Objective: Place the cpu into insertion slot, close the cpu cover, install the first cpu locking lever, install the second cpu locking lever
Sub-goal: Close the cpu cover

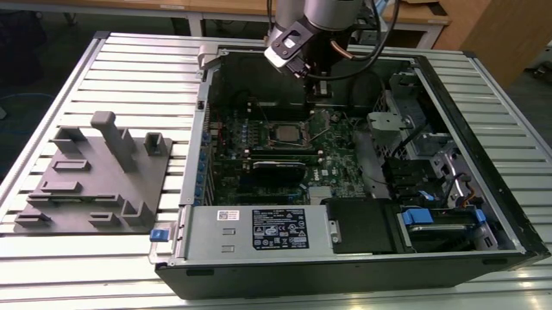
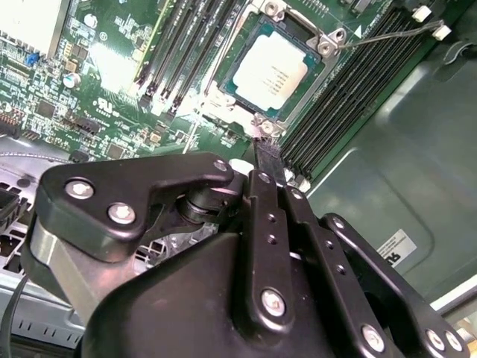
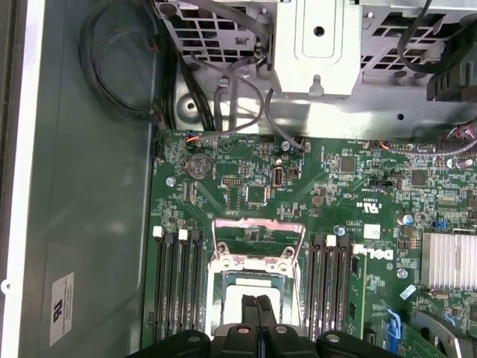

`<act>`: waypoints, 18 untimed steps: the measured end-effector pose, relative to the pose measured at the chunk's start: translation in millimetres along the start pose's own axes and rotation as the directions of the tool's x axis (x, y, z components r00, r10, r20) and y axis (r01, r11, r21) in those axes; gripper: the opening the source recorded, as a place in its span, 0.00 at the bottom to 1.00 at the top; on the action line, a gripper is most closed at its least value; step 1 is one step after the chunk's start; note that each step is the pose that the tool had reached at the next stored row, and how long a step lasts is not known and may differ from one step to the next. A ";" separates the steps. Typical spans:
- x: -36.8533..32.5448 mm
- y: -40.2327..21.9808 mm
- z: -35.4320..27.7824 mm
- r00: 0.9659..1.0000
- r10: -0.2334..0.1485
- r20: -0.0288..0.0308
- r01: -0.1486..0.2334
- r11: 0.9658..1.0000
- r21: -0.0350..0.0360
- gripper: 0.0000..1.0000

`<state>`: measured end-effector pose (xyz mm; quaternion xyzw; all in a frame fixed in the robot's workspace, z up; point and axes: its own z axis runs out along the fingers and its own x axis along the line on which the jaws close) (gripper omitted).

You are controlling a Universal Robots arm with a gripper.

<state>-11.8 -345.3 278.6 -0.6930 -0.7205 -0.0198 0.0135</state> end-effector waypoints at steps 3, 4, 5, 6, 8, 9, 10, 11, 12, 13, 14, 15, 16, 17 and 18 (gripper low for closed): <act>-0.1 1.9 0.0 1.000 0.000 0.000 0.000 1.000 0.000 0.11; -0.1 2.1 0.0 1.000 0.000 0.000 0.000 1.000 0.000 0.11; -0.1 2.2 0.0 1.000 0.000 0.000 0.000 1.000 0.000 0.11; -0.1 2.3 0.0 1.000 0.000 0.000 0.000 1.000 0.000 0.11; -0.1 2.3 0.0 1.000 0.000 0.000 0.000 1.000 0.000 0.11; -0.1 2.4 0.0 1.000 0.000 0.000 0.000 1.000 0.000 0.11; -0.1 2.5 0.0 1.000 0.000 0.000 0.000 1.000 0.000 0.11; -0.1 3.2 0.0 1.000 0.000 0.000 0.000 1.000 0.000 0.11; -0.2 4.0 0.0 1.000 0.000 0.000 0.000 1.000 0.000 0.11; -0.2 4.8 0.0 1.000 0.000 0.000 0.000 1.000 0.000 0.11; -0.2 5.5 0.1 1.000 0.000 0.000 0.000 1.000 0.000 0.11; -0.2 6.1 0.1 1.000 0.000 0.000 0.000 1.000 0.000 0.11; -0.3 6.7 0.1 1.000 0.000 0.000 0.000 1.000 0.000 0.11; -0.3 7.3 0.1 1.000 0.000 0.000 0.000 1.000 0.000 0.11; -0.3 7.7 0.1 1.000 0.000 0.000 0.000 1.000 0.000 0.11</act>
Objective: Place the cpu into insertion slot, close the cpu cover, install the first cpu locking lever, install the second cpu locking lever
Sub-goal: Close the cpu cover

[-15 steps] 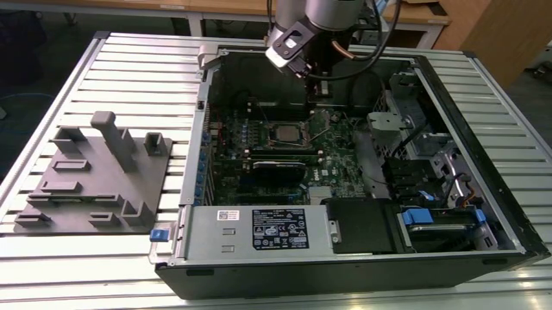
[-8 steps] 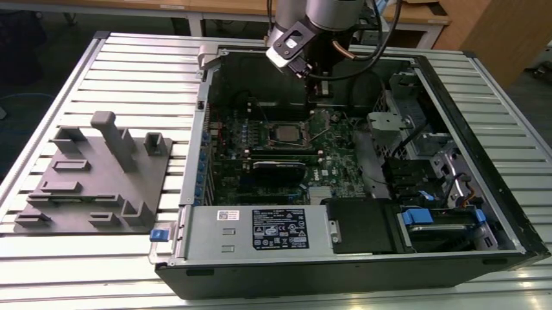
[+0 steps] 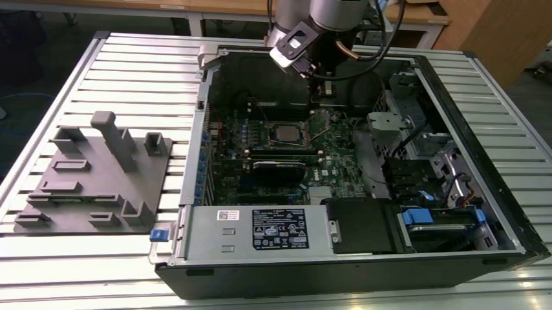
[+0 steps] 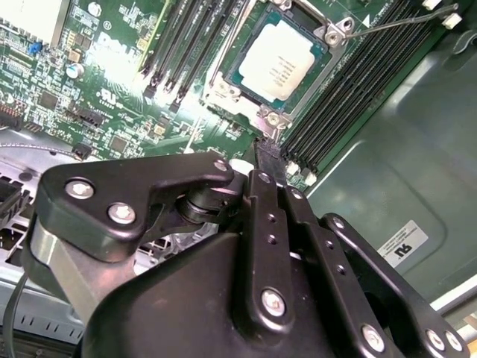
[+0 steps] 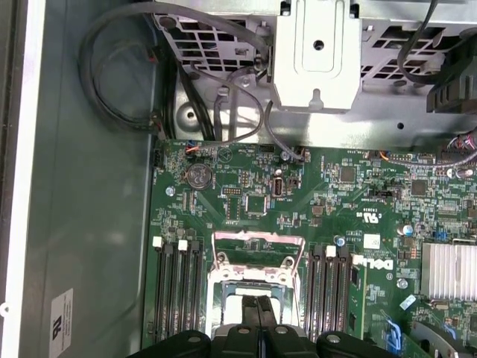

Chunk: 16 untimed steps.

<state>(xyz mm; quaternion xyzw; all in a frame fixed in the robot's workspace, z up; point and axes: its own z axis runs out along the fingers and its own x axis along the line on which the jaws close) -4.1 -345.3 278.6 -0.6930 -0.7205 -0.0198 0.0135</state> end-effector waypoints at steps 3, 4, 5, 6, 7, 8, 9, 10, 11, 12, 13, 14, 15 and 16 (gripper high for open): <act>0.0 1.1 0.0 1.000 0.000 0.000 0.000 1.000 0.000 0.11; 0.0 1.3 0.0 1.000 0.000 0.000 0.000 1.000 0.000 0.11; 0.0 1.4 0.0 1.000 0.000 0.000 0.000 1.000 0.000 0.11; 0.0 1.4 0.0 1.000 0.000 0.000 0.000 1.000 0.000 0.11; -0.1 1.8 0.0 1.000 0.000 0.000 0.000 1.000 0.000 0.11; -0.1 2.3 0.0 1.000 0.000 0.000 0.000 1.000 0.000 0.11; -0.1 2.5 0.0 1.000 0.000 0.000 0.000 1.000 0.000 0.11; -0.1 2.6 0.0 1.000 0.000 0.000 0.000 1.000 0.000 0.11; -0.1 2.7 0.0 1.000 0.000 0.000 0.000 1.000 0.000 0.11; -0.1 2.9 0.0 1.000 0.000 0.000 0.000 1.000 0.000 0.11; -0.1 3.0 0.0 1.000 0.000 0.000 0.000 1.000 0.000 0.11; -0.1 3.3 0.0 1.000 0.000 0.000 0.000 1.000 0.000 0.11; -0.1 3.7 0.0 1.000 0.000 0.000 0.000 1.000 0.000 0.11; -0.2 4.4 0.0 1.000 0.000 0.000 0.000 1.000 0.000 0.11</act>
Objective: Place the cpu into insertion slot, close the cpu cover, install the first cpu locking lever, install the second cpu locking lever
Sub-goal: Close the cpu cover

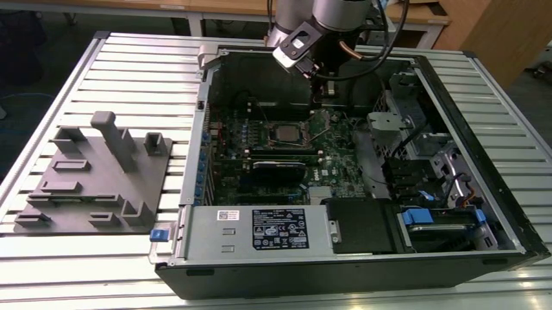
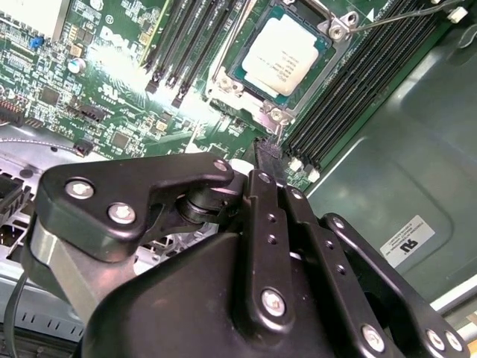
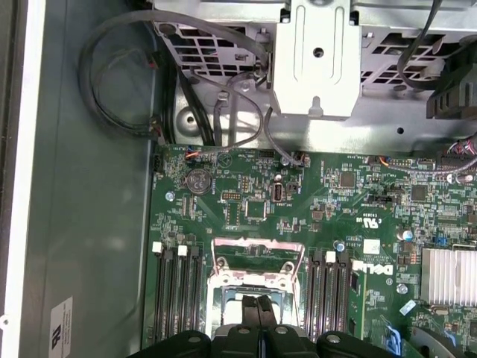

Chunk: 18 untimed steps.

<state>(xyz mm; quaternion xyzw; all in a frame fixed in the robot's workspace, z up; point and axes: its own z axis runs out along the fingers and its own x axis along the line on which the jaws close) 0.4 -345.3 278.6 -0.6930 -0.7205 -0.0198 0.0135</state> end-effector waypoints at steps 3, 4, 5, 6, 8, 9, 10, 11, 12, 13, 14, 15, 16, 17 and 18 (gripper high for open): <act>-0.1 2.5 0.1 1.000 0.000 0.000 0.000 1.000 0.000 0.11; -0.1 3.6 0.2 1.000 0.000 0.000 0.000 1.000 0.000 0.11; -0.1 5.0 0.3 1.000 0.000 0.000 0.000 1.000 0.000 0.11; -0.1 6.0 0.5 1.000 0.000 0.000 0.000 1.000 0.000 0.11; -0.1 8.6 1.0 1.000 0.000 0.000 0.000 1.000 0.000 0.11; -0.1 9.8 1.3 1.000 0.000 0.000 0.000 1.000 0.000 0.11; -0.1 11.2 1.7 1.000 0.000 0.000 0.000 1.000 0.000 0.11; 0.0 12.6 2.0 1.000 0.000 0.000 0.000 1.000 0.000 0.11; 0.1 13.8 2.4 1.000 0.000 0.000 0.000 1.000 0.000 0.11; 0.1 15.1 2.8 1.000 0.000 0.000 0.000 1.000 0.000 0.11; 0.1 16.2 3.3 1.000 0.000 0.000 0.000 1.000 0.000 0.11; 0.1 17.3 3.8 1.000 0.000 0.000 0.000 1.000 0.000 0.11; 0.2 18.5 4.3 1.000 0.001 0.000 -0.001 1.000 0.000 0.11; 0.2 19.6 4.8 1.000 0.002 0.000 -0.002 1.000 0.000 0.11; 0.2 20.6 5.3 1.000 0.004 0.000 -0.004 1.000 0.000 0.11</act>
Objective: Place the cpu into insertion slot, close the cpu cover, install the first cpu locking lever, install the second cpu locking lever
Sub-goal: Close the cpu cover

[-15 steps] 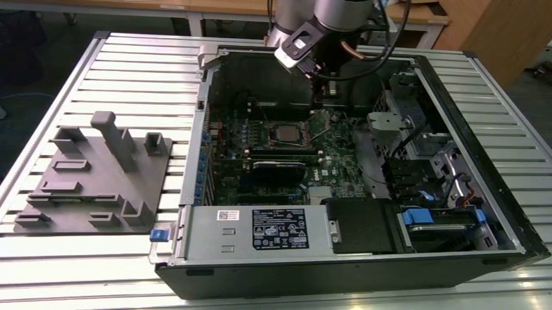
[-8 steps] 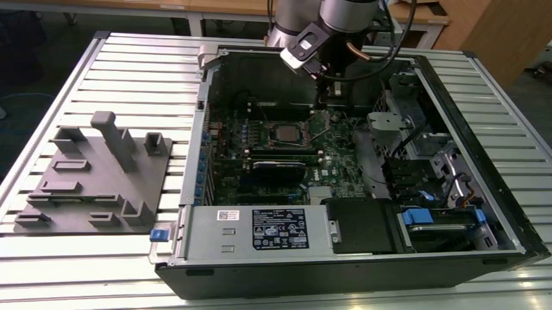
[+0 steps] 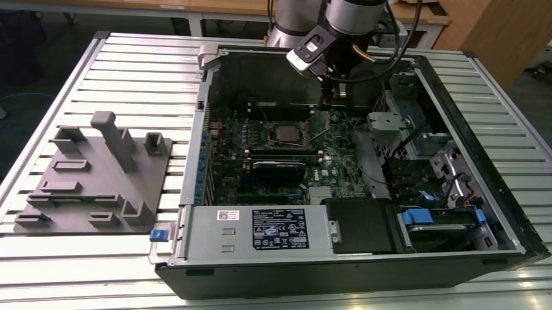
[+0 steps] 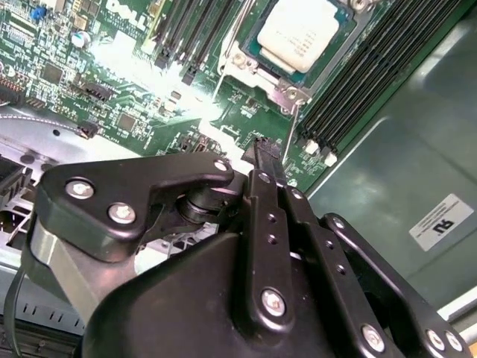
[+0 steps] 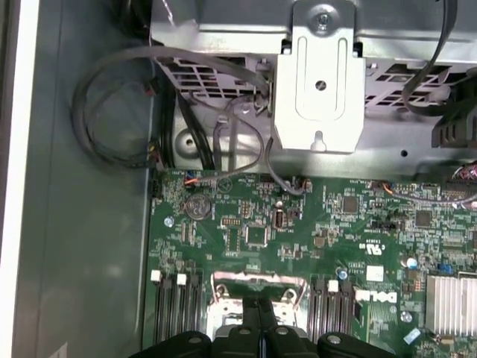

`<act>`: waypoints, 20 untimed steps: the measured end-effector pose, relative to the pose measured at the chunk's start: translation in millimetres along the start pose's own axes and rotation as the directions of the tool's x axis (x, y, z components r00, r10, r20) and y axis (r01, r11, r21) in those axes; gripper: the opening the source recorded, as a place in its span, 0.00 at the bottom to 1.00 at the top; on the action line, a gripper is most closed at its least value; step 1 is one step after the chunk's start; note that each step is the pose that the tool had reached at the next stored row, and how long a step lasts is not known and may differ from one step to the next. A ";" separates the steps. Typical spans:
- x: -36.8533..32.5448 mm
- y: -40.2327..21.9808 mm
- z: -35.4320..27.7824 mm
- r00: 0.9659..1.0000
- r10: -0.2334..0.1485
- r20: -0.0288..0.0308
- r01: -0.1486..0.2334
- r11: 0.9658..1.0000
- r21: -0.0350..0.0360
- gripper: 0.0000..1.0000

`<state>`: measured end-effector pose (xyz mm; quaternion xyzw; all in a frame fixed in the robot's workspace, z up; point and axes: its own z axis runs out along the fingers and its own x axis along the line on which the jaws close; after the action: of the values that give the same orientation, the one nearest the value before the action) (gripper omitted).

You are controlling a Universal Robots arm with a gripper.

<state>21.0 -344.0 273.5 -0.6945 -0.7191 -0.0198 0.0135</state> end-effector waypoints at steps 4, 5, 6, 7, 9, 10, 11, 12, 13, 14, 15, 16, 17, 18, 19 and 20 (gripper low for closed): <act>0.6 4.4 2.1 1.000 0.013 0.000 -0.013 1.000 -0.001 0.11; 0.8 5.0 2.6 1.000 0.013 0.000 -0.013 1.000 -0.001 0.11; 1.1 5.6 3.2 1.000 0.013 0.000 -0.013 1.000 -0.001 0.11; 1.4 6.5 4.0 1.000 0.013 0.000 -0.013 1.000 -0.001 0.11; 1.7 7.6 5.5 1.000 0.013 0.000 -0.013 1.000 -0.001 0.11; 1.8 8.2 6.1 1.000 0.013 0.000 -0.013 1.000 -0.001 0.11; 2.0 8.8 6.7 1.000 0.013 0.000 -0.013 1.000 -0.001 0.11; 2.1 9.6 7.3 1.000 0.013 0.000 -0.013 1.000 -0.001 0.11; 2.2 10.5 8.0 1.000 0.013 0.000 -0.013 1.000 -0.001 0.11; 2.2 11.1 8.5 1.000 0.013 0.000 -0.013 1.000 -0.001 0.11; 2.3 11.7 8.9 1.000 0.013 0.000 -0.013 1.000 -0.001 0.11; 2.4 12.6 9.3 1.000 0.014 0.000 -0.014 1.000 -0.001 0.11; 2.5 13.5 9.8 1.000 0.014 0.000 -0.014 1.000 -0.001 0.11; 2.5 14.3 10.2 1.000 0.014 0.000 -0.014 1.000 -0.001 0.11; 2.5 15.1 10.6 1.000 0.014 0.000 -0.014 1.000 -0.001 0.11; 2.6 16.0 11.0 1.000 0.014 0.000 -0.014 1.000 -0.001 0.11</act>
<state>37.0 -340.4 262.8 -0.6996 -0.7142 -0.0199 0.0133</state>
